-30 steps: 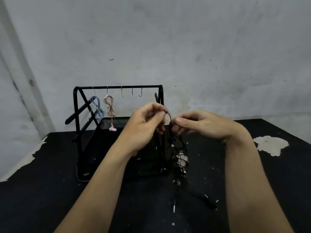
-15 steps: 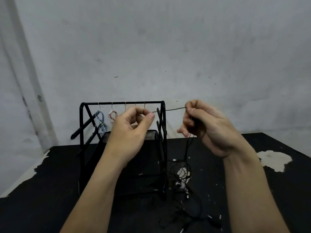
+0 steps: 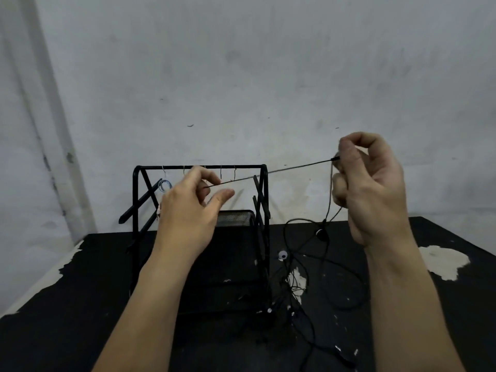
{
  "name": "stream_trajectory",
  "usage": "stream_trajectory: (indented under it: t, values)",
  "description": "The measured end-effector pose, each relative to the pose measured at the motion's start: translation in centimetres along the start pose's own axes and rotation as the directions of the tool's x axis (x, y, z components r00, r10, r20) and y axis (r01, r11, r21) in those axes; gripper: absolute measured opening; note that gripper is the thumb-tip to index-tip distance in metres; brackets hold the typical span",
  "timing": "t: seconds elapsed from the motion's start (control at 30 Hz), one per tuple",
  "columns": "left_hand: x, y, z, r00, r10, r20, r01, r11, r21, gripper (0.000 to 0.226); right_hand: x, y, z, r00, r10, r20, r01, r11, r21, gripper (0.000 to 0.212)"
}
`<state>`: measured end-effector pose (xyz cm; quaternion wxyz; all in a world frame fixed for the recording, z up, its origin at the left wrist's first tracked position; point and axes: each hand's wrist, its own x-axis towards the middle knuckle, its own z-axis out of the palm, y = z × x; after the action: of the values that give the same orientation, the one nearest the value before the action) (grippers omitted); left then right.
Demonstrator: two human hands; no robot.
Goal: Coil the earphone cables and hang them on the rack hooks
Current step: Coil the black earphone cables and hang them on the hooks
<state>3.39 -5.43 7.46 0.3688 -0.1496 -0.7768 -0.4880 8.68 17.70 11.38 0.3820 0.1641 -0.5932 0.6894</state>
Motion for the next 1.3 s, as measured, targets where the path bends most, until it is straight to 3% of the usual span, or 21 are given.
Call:
stream_trajectory:
  t: [0.1,0.17,0.2,0.23,0.3,0.33,0.37,0.47,0.5,0.57,0.63,0.7,0.8,0.9,0.93,1.03,1.1,1.17,1.23,1.3]
  values:
    - [0.5,-1.3,-0.2,0.998,0.044,0.051,-0.049,0.994,0.1,0.021,0.3,-0.4,-0.4,0.994,0.011,-0.113,-0.006,0.999,0.042,0.013]
    - [0.8,-1.9,-0.4,0.999,-0.021,0.04,0.018,0.997,0.074,0.01,0.5,-0.3,-0.7,0.992,0.024,-0.125,-0.013,0.996,0.089,0.015]
    - [0.8,-1.8,-0.4,0.993,-0.102,0.065,0.103,0.995,-0.014,0.001,0.6,-0.1,-0.8,0.992,0.045,-0.117,-0.031,0.992,0.125,0.015]
    - [0.7,-1.4,-0.5,0.972,-0.204,0.115,0.22,0.965,-0.143,0.014,0.6,0.1,-0.9,0.993,0.072,-0.095,-0.057,0.987,0.149,0.015]
    - [0.4,-0.4,-0.4,0.868,-0.358,0.344,0.482,0.774,-0.411,0.035,0.7,0.4,-1.1,0.99,0.135,0.028,-0.138,0.984,0.117,0.016]
    - [0.1,0.1,-0.3,0.819,-0.373,0.437,0.555,0.709,-0.435,0.04,0.6,0.6,-1.2,0.975,0.183,0.128,-0.191,0.98,0.06,0.018]
    - [-0.1,0.3,-0.2,0.786,-0.36,0.502,0.581,0.707,-0.403,0.039,0.4,0.7,-1.2,0.944,0.236,0.229,-0.241,0.97,-0.006,0.022]
    - [-0.7,0.4,0.4,0.738,-0.315,0.597,0.523,0.826,-0.211,0.015,-0.3,1.0,-0.6,0.858,0.326,0.397,-0.318,0.944,-0.087,0.026]
    - [-0.8,-0.2,0.7,0.716,-0.278,0.641,0.45,0.885,-0.119,0.022,-0.4,1.1,-0.3,0.852,0.338,0.399,-0.33,0.94,-0.091,0.032]
    - [-1.0,-1.4,0.7,0.626,-0.215,0.75,0.212,0.972,0.102,0.057,-0.6,1.3,0.2,0.847,0.355,0.395,-0.335,0.934,-0.122,0.037]
    - [-1.3,-1.5,0.7,0.584,-0.142,0.799,0.075,0.99,0.121,0.099,-0.6,1.4,0.4,0.827,0.365,0.427,-0.327,0.931,-0.162,0.033]
    - [-1.8,-0.6,1.2,0.596,-0.031,0.803,0.22,0.967,-0.126,0.108,-0.9,1.4,0.8,0.777,0.383,0.499,-0.32,0.924,-0.21,0.031]
    - [-2.5,0.8,2.9,0.65,0.012,0.76,0.431,0.818,-0.381,0.073,-1.2,1.7,1.5,0.747,0.386,0.542,-0.298,0.922,-0.246,0.03]
    - [-2.5,1.3,3.5,0.734,0.024,0.679,0.344,0.848,-0.402,0.024,-1.0,1.9,1.3,0.769,0.4,0.499,-0.303,0.915,-0.267,0.024]
    - [-2.3,1.2,3.3,0.785,-0.012,0.619,0.356,0.827,-0.435,0.018,-0.9,1.9,1.0,0.762,0.423,0.49,-0.323,0.905,-0.278,0.022]
    - [-1.0,1.5,1.9,0.891,-0.166,0.423,0.429,0.612,-0.664,0.025,-0.4,1.7,-0.6,0.703,0.484,0.522,-0.383,0.875,-0.295,0.031]
    - [0.0,1.3,0.7,0.925,-0.213,0.315,0.38,0.465,-0.8,0.025,-0.3,1.6,-1.8,0.603,0.538,0.589,-0.32,0.84,-0.439,0.027]
    - [0.5,1.0,0.0,0.939,-0.251,0.236,0.325,0.416,-0.849,0.025,-0.5,1.4,-2.5,0.499,0.592,0.633,-0.261,0.799,-0.541,0.024]
    - [0.6,0.6,-0.1,0.93,-0.281,0.236,0.345,0.452,-0.823,0.026,-0.4,1.4,-2.7,0.543,0.585,0.602,-0.361,0.811,-0.461,0.02]
    - [0.3,0.1,0.5,0.894,-0.3,0.333,0.449,0.601,-0.662,0.028,-0.4,1.0,-2.1,0.671,0.507,0.54,-0.473,0.855,-0.214,0.016]
